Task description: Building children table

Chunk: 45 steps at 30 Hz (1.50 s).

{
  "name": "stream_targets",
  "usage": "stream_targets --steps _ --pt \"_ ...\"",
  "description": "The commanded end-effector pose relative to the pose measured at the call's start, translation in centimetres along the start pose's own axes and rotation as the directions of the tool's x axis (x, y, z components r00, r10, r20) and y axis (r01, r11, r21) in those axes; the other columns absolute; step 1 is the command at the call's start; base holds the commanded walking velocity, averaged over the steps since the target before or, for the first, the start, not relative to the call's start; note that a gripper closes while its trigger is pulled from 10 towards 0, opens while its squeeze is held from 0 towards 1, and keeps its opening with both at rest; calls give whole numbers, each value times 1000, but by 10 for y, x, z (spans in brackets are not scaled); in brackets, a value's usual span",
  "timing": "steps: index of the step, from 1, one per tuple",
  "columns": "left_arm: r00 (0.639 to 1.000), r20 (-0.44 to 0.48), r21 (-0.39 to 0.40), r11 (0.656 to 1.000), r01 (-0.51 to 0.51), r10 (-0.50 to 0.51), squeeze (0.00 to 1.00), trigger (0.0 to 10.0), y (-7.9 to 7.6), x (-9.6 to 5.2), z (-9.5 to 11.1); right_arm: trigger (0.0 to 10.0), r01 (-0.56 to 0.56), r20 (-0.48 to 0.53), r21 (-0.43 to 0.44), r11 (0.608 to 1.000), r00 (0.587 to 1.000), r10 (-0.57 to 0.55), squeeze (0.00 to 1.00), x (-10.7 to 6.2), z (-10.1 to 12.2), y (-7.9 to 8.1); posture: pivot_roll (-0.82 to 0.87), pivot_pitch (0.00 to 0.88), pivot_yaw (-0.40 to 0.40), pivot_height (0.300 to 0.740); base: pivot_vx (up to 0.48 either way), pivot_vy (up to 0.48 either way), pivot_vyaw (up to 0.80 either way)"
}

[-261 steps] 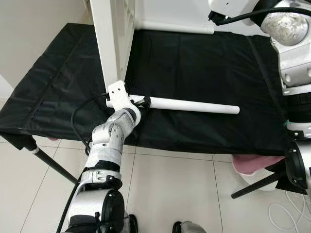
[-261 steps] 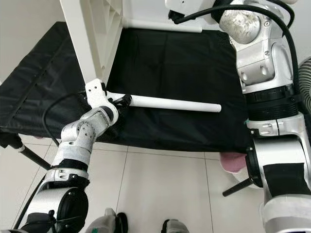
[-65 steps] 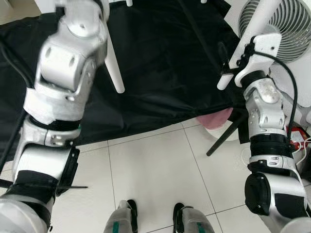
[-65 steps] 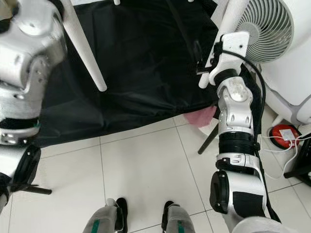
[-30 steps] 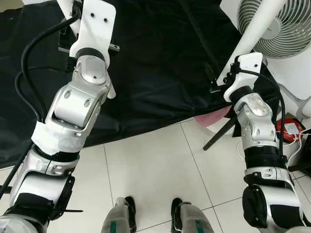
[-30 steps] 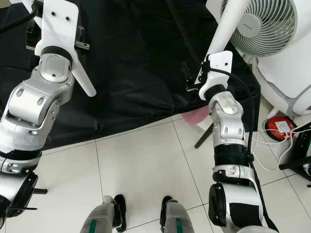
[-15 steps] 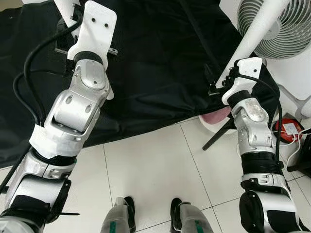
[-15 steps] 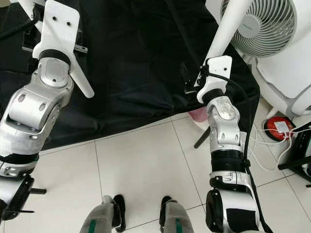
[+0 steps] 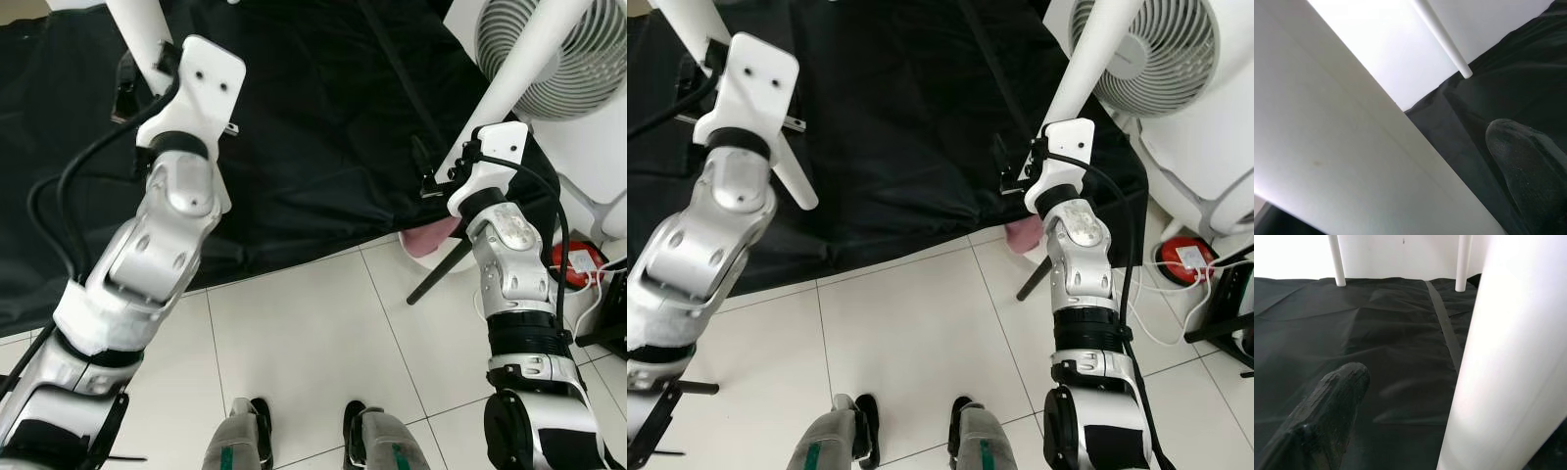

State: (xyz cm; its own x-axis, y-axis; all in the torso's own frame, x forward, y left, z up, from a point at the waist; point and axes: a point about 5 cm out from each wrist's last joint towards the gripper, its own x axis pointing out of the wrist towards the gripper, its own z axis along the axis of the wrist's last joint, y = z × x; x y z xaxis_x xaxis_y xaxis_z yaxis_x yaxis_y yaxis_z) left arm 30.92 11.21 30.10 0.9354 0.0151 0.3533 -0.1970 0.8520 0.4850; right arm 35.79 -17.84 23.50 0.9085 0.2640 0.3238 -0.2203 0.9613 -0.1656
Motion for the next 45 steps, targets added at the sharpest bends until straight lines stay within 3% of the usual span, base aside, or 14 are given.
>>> stream_targets --steps 1,5,9,15,17,18,22,23,25,33,35,36,37,45 --pt "964 103 -5 969 246 -244 0 10000 -25 -13 15 10000 -140 -29 17 990 990 141 0 3 -8 32 -82 190 30 740 0 0 0" --pt "950 153 15 961 275 -274 0 10000 -24 -21 13 10000 -138 -27 19 990 990 138 0 0 -9 34 -94 182 42 740 0 0 0" --pt "942 170 -26 954 298 -289 0 10000 -21 -25 9 10000 -128 -18 17 992 992 128 0 -3 -8 34 -102 184 50 740 0 0 0" --pt "936 191 -192 924 330 -294 0 10000 -18 -29 11 10000 -129 3 -20 991 992 129 0 -7 -4 33 -114 197 50 740 0 0 0" --pt "928 200 -325 873 364 -313 0 10000 -19 -34 13 10000 -157 14 -54 986 987 158 0 -8 -1 32 -115 200 48 740 0 0 0" --pt "928 200 -325 873 364 -313 0 10000 -19 -34 13 10000 -157 14 -54 986 987 158 0 -8 -1 32 -115 200 48 740 0 0 0" --pt "895 235 -546 710 444 -379 0 10000 -28 -47 17 10000 -208 22 -85 975 977 210 0 -5 5 29 -117 222 45 740 0 0 0" --pt "889 242 -611 651 451 -389 0 10000 -30 -49 17 10000 -204 25 -93 975 978 207 0 -2 8 27 -117 229 45 740 0 0 0" --pt "889 241 -624 639 449 -389 0 10000 -30 -49 17 10000 -202 26 -96 975 978 205 0 0 9 26 -117 229 45 740 0 0 0" --pt "906 167 -611 680 404 -389 0 10000 -28 -59 3 10000 -188 28 -106 976 981 192 0 2 12 22 -110 245 49 740 0 0 0" --pt "910 148 -557 727 400 -387 0 10000 -26 -62 -3 10000 -188 27 -102 977 981 192 0 1 11 23 -105 252 48 740 0 0 0" --pt "910 148 -557 727 400 -387 0 10000 -26 -62 -3 10000 -188 27 -102 977 981 192 0 1 11 23 -105 252 48 740 0 0 0" --pt "915 123 -506 768 392 -385 0 10000 -26 -62 -10 10000 -192 29 -95 977 980 195 0 1 11 24 -105 252 48 740 0 0 0" --pt "943 57 -480 819 314 -329 0 10000 -20 -59 -23 10000 -209 41 -78 975 976 212 0 2 12 29 -100 264 45 740 0 0 0"
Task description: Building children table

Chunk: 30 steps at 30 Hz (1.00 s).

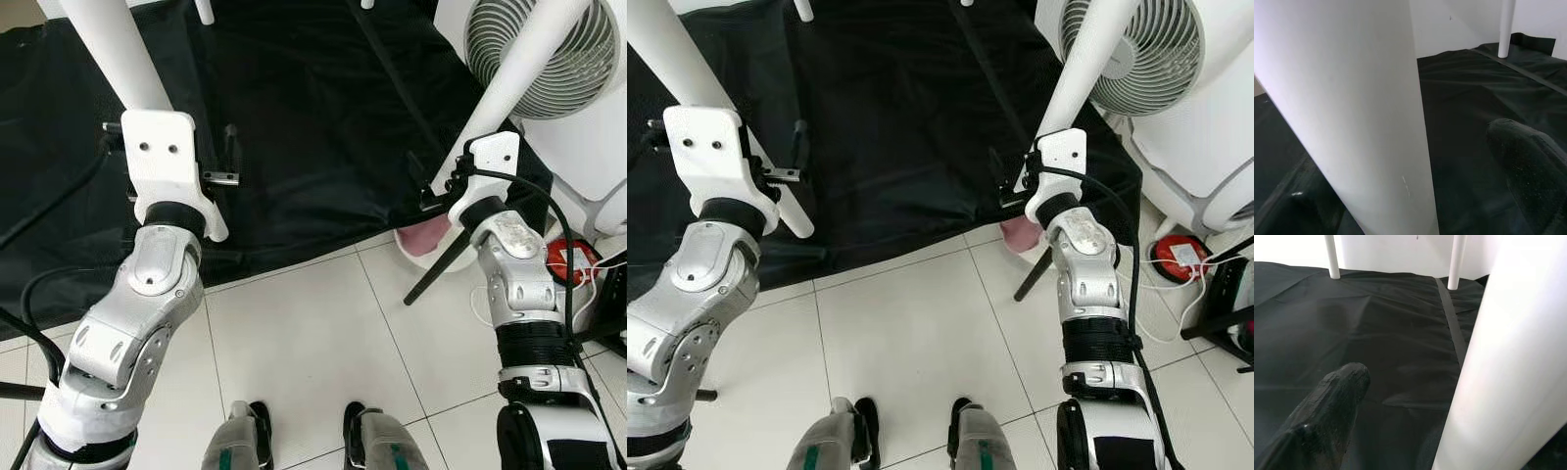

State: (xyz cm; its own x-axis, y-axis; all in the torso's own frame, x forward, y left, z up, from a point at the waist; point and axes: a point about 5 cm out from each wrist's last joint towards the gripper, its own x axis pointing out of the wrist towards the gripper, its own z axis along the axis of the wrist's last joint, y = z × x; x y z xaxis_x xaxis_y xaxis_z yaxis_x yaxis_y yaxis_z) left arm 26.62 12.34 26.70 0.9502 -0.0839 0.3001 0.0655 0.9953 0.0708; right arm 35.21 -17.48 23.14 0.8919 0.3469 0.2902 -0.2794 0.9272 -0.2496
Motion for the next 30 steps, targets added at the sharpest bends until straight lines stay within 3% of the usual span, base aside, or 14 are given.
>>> stream_targets --steps 1,14,20,22,30 --pt "974 -72 -12 977 214 -215 0 10000 -16 -7 -16 10000 -118 67 -21 993 991 119 0 10 15 21 -98 264 42 740 0 0 0" --pt "985 -88 -23 989 147 -149 0 10000 -2 -21 -30 10000 -106 76 -16 994 991 107 0 12 17 19 -100 262 39 740 0 0 0" --pt "992 -67 -38 994 105 -108 0 10000 16 -28 -26 10000 -86 80 -6 996 993 86 0 14 18 16 -88 264 34 740 0 0 0" --pt "993 -70 -4 995 98 -98 0 10000 24 -33 -28 10000 -94 80 -2 996 992 94 0 17 18 18 -82 263 31 740 0 0 0" --pt "992 -74 -17 995 101 -102 0 10000 33 -44 -30 10000 -90 79 -2 996 993 90 0 20 18 17 -72 266 26 740 0 0 0"
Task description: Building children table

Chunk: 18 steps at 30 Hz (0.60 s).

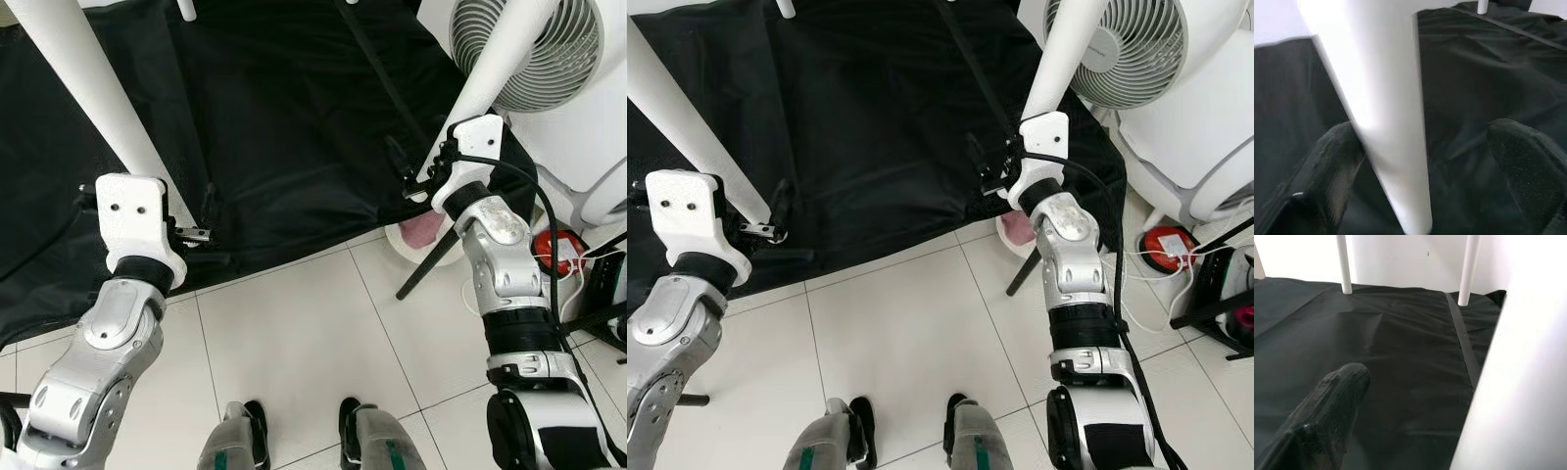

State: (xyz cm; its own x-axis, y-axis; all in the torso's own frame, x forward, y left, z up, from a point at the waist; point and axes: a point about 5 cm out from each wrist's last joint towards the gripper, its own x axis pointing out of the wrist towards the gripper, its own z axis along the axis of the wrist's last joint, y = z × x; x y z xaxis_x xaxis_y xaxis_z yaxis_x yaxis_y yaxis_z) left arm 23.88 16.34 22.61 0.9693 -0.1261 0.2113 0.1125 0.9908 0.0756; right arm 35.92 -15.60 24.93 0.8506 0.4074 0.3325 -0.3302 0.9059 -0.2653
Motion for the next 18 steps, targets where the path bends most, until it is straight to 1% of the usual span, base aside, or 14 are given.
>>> stream_targets --steps 1,3,5,7,9,12,13,14,15,16,17,18 --pt "999 6 -10 999 52 -52 0 10000 0 -8 1 10000 -32 16 -1 999 999 32 0 3 2 6 -69 265 25 740 0 0 0" --pt "999 6 -10 999 52 -52 0 10000 0 -8 1 10000 -32 16 -1 999 999 32 0 3 2 6 -69 265 25 740 0 0 0" --pt "999 -6 -26 999 38 -38 0 10000 3 -15 -3 10000 -32 13 -1 999 999 32 0 4 1 5 -69 265 25 740 0 0 0" --pt "1000 -15 -7 1000 -4 4 0 10000 9 -17 -6 10000 -29 13 2 1000 1000 29 0 4 0 5 -62 265 26 740 0 0 0" --pt "1000 -16 -5 1000 -6 6 0 10000 11 -19 -7 10000 -28 13 4 1000 1000 28 0 5 0 6 -59 264 26 740 0 0 0" --pt "1000 -22 -7 1000 10 -11 0 10000 10 -21 -9 10000 -29 13 4 1000 999 29 0 5 -1 6 -57 262 29 740 0 0 0" --pt "999 -26 9 1000 24 -24 0 10000 10 -24 -10 10000 -29 14 5 1000 999 29 0 5 -1 6 -57 262 29 740 0 0 0" --pt "999 -34 -16 999 34 -35 0 10000 13 -30 -11 10000 -28 12 5 1000 1000 28 0 6 -2 6 -45 260 27 740 0 0 0" --pt "999 -34 -16 999 34 -35 0 10000 13 -30 -11 10000 -28 12 5 1000 1000 28 0 6 -2 6 -45 260 27 740 0 0 0" --pt "998 -37 -37 999 40 -42 0 10000 14 -33 -11 10000 -27 12 5 1000 1000 27 0 6 -2 5 -45 260 27 740 0 0 0" --pt "998 -37 -37 999 40 -42 0 10000 14 -33 -11 10000 -27 12 5 1000 1000 27 0 6 -2 5 -45 260 27 740 0 0 0" --pt "998 -45 -34 998 53 -55 0 10000 14 -36 -12 10000 -26 10 5 1000 1000 26 0 6 -3 5 -34 257 27 740 0 0 0"
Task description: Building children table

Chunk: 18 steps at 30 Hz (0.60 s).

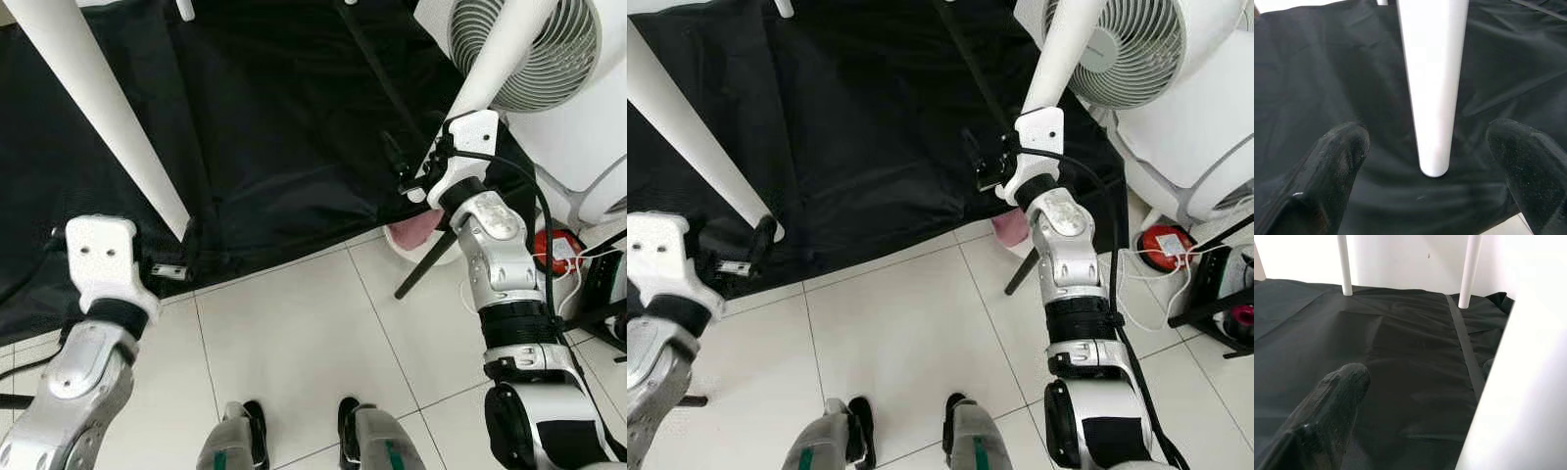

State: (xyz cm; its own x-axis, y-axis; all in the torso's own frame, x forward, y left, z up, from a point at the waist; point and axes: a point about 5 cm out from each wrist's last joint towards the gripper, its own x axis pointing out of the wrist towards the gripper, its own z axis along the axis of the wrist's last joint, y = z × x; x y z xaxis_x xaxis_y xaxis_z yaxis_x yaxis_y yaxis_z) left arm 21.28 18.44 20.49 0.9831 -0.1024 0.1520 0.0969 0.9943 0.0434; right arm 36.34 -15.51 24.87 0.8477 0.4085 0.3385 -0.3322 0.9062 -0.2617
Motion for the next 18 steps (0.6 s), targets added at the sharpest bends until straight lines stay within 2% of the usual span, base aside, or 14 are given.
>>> stream_targets --steps 1,5,7,18 --pt "996 7 -1 996 91 -91 0 10000 -4 -7 2 10000 -25 2 1 1000 1000 25 0 2 -1 5 -34 257 27 740 0 0 0" --pt "995 -14 11 995 100 -100 0 10000 -4 -14 -5 10000 -24 1 5 1000 1000 24 0 5 -2 5 -16 249 20 740 0 0 0" --pt "997 -36 52 996 77 -75 0 10000 0 -18 -16 10000 -28 4 7 1000 1000 28 0 8 -3 7 -5 237 22 740 0 0 0" --pt "997 -70 20 1000 16 -15 0 10000 1 -24 -42 10000 -25 11 19 1000 1000 25 0 13 -6 10 -1 208 18 740 0 0 0"
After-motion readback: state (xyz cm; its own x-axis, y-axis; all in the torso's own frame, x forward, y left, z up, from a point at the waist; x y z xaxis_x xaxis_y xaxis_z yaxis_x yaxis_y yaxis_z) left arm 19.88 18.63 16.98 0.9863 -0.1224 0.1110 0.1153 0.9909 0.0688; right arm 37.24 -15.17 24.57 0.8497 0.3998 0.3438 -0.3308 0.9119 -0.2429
